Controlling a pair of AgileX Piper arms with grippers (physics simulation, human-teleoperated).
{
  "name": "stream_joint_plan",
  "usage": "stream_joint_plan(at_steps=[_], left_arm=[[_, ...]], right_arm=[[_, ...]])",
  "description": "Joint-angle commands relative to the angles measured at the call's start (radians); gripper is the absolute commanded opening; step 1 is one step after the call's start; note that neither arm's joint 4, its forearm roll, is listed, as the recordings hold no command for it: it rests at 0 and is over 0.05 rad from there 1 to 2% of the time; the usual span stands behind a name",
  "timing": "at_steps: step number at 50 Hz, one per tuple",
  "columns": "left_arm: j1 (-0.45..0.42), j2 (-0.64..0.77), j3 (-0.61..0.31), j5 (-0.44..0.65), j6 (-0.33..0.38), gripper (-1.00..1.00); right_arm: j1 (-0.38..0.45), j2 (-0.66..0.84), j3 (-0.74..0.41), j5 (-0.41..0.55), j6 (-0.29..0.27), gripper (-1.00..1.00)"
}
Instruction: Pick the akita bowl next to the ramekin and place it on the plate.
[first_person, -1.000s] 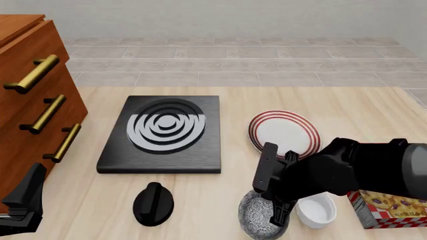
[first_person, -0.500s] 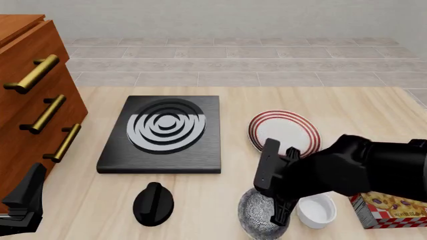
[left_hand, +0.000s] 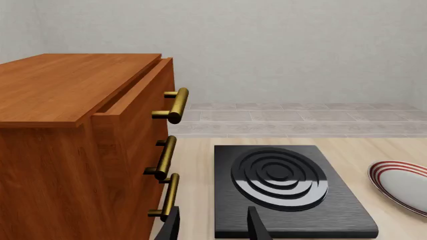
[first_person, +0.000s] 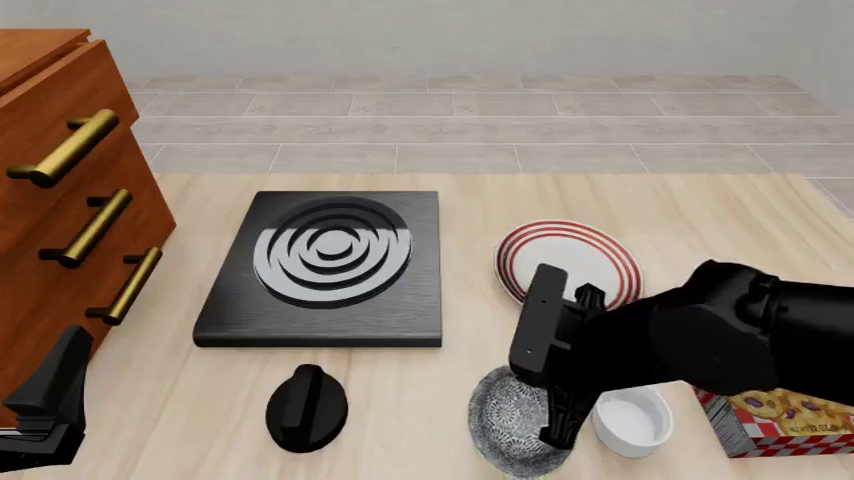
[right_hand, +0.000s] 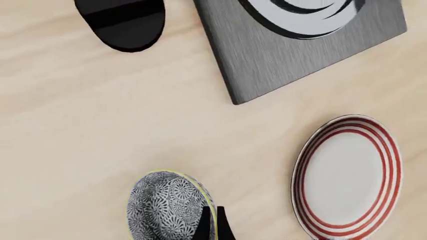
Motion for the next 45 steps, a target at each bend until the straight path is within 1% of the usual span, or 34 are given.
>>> stream_joint_plan(at_steps=[1, 8, 10, 12, 19, 22, 23, 28, 29, 32, 34, 39, 40, 45], left_arm=[[0.0, 0.0, 0.0, 0.0, 0.0, 1.0], [0.0, 0.0, 0.0, 0.0, 0.0, 1.0], [0.0, 0.0, 0.0, 0.0, 0.0, 1.0], [0.0, 0.0, 0.0, 0.0, 0.0, 1.0], [0.0, 0.0, 0.0, 0.0, 0.0, 1.0], [0.0, 0.0, 0.0, 0.0, 0.0, 1.0], [0.0, 0.0, 0.0, 0.0, 0.0, 1.0], [0.0, 0.0, 0.0, 0.0, 0.0, 1.0], [0.0, 0.0, 0.0, 0.0, 0.0, 1.0], [0.0, 0.0, 0.0, 0.0, 0.0, 1.0], [0.0, 0.0, 0.0, 0.0, 0.0, 1.0], [0.0, 0.0, 0.0, 0.0, 0.0, 1.0], [0.0, 0.0, 0.0, 0.0, 0.0, 1.0], [0.0, 0.0, 0.0, 0.0, 0.0, 1.0]], right_arm=[[0.016, -0.042, -0.016, 0.019, 0.037, -1.0], [0.006, -0.051, -0.024, 0.028, 0.055, -1.0], [-0.008, -0.052, -0.029, 0.024, 0.052, -1.0], [-0.003, -0.063, -0.04, 0.03, 0.084, -1.0], [-0.017, -0.055, -0.06, 0.029, 0.098, -1.0], [-0.013, -0.07, -0.078, 0.037, 0.139, -1.0], [-0.007, -0.08, -0.096, 0.043, 0.172, -1.0], [-0.008, -0.075, -0.118, 0.046, 0.186, -1.0], [0.002, -0.08, -0.122, 0.051, 0.2, -1.0], [0.003, -0.081, -0.126, 0.052, 0.206, -1.0], [0.005, -0.087, -0.126, 0.052, 0.219, -1.0], [-0.016, -0.078, -0.146, 0.048, 0.23, -1.0], [-0.023, -0.074, -0.147, 0.044, 0.222, -1.0], [-0.04, -0.069, -0.156, 0.036, 0.227, -1.0]])
